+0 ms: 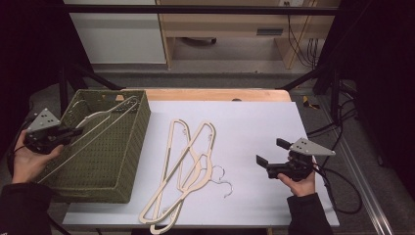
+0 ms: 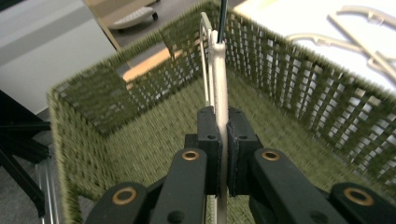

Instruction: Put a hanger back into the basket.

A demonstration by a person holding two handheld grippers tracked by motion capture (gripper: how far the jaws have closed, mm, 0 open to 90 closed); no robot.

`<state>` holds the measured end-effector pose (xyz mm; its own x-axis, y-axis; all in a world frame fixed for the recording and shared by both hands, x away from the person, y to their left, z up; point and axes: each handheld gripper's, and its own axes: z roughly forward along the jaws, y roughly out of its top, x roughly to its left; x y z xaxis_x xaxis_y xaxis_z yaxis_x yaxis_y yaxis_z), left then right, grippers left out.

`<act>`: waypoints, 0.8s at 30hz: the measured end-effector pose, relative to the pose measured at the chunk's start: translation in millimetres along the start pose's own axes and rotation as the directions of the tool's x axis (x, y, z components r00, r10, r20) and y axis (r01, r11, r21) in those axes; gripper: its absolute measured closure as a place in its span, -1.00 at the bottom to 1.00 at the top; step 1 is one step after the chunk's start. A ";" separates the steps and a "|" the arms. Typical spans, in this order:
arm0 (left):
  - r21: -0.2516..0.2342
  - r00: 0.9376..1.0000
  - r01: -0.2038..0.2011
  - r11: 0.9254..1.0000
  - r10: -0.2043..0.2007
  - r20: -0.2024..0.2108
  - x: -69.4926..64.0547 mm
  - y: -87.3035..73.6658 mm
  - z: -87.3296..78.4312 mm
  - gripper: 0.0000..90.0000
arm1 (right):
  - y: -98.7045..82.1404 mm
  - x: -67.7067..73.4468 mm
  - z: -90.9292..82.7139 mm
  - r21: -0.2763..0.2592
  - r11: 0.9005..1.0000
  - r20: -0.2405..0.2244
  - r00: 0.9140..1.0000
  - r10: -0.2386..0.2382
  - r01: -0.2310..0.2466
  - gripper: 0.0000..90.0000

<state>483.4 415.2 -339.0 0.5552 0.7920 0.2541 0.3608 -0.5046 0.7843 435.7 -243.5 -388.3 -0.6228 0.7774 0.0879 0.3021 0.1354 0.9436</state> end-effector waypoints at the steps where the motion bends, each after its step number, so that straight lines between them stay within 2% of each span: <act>1: 0.003 1.000 -0.003 1.000 0.003 -0.001 -0.4 -3.1 2.4 0.91 | -0.1 0.0 0.2 0.001 1.000 0.000 1.000 -0.001 0.001 -0.93; 3: 0.001 1.000 -0.013 1.000 0.013 0.001 -1.7 -8.4 6.6 0.91 | -0.2 0.2 0.4 0.004 1.000 0.001 1.000 0.001 -0.001 -0.93; 5: -0.012 0.999 -0.048 0.999 0.048 -0.007 -2.7 -11.6 9.5 0.91 | -0.3 0.1 0.3 0.003 1.000 0.001 1.000 0.001 -0.001 -0.93; 6: -0.007 0.999 -0.052 0.999 0.052 -0.010 -4.5 -13.5 9.6 0.91 | -0.3 0.1 0.3 0.003 1.000 0.001 1.000 0.001 -0.001 -0.93; 7: 0.006 0.997 -0.079 0.997 0.079 -0.007 -4.5 -14.9 9.3 0.91 | -0.3 0.1 0.2 0.003 1.000 0.000 1.000 0.001 -0.001 -0.93; 9: 0.010 0.995 -0.104 0.995 0.104 -0.010 -5.2 -17.4 10.1 0.91 | -0.3 0.1 0.1 0.001 1.000 0.000 1.000 0.000 0.000 -0.93; 13: 0.031 0.994 -0.107 0.994 0.107 0.003 -7.6 -23.9 16.1 0.90 | -0.3 0.5 0.3 0.001 1.000 -0.004 1.000 0.001 -0.001 -0.92; 14: 0.045 0.993 -0.119 0.992 0.119 0.011 -7.8 -25.5 17.7 0.90 | -0.3 0.6 0.3 0.001 1.000 -0.003 1.000 0.002 -0.002 -0.92; 19: 0.057 0.992 -0.118 0.991 0.116 0.042 -13.9 -32.4 24.1 0.90 | -0.3 0.4 0.2 0.000 1.000 -0.003 1.000 -0.001 0.001 -0.92; 20: 0.072 0.991 -0.131 0.989 0.127 0.052 -13.9 -33.8 24.2 0.90 | -0.4 0.5 0.2 0.001 1.000 -0.003 1.000 0.000 0.000 -0.92; 22: 0.094 0.991 -0.119 0.988 0.113 0.069 -16.5 -37.7 27.2 0.89 | -0.6 0.2 0.2 0.004 1.000 -0.006 1.000 -0.007 0.007 -0.92; 23: 0.103 0.989 -0.131 0.986 0.124 0.078 -16.8 -38.9 27.3 0.89 | -0.7 0.2 0.4 0.005 1.000 -0.007 1.000 -0.008 0.008 -0.92; 24: 0.096 0.990 -0.119 0.988 0.111 0.090 -17.8 -38.8 27.2 0.88 | -0.8 0.2 0.5 0.006 1.000 -0.007 1.000 -0.008 0.008 -0.92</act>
<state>479.9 411.4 -389.2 0.6567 0.6971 0.2876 0.3620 -0.6260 0.6908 435.7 -243.1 -389.2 -0.6305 0.7718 0.0827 0.3013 0.1451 0.9424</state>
